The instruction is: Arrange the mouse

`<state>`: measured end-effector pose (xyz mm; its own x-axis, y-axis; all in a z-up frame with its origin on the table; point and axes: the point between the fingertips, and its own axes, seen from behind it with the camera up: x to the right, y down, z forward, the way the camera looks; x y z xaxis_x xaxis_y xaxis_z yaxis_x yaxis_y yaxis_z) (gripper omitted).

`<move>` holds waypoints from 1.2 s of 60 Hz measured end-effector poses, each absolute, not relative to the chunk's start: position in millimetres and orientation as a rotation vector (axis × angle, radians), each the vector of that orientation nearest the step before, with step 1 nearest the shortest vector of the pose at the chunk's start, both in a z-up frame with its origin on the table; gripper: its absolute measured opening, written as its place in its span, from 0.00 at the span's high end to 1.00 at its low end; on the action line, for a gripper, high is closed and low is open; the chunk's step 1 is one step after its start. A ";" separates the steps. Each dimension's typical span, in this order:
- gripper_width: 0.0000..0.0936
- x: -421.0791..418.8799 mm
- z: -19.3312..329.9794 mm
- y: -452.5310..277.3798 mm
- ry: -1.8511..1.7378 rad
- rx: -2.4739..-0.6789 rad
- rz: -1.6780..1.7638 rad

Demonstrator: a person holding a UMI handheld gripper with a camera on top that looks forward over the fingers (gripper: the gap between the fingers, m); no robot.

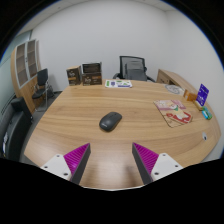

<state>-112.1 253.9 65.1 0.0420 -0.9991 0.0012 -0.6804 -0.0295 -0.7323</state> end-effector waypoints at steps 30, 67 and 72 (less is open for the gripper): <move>0.07 -4.8 8.2 274.7 1.735 -1.760 -0.781; 0.07 64.7 -16.8 285.9 1.727 -1.782 -0.736; 0.08 71.2 -16.7 289.9 1.723 -1.780 -0.727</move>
<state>71.2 289.9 -16.7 0.0310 -0.9995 0.0047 -0.7004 -0.0251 -0.7133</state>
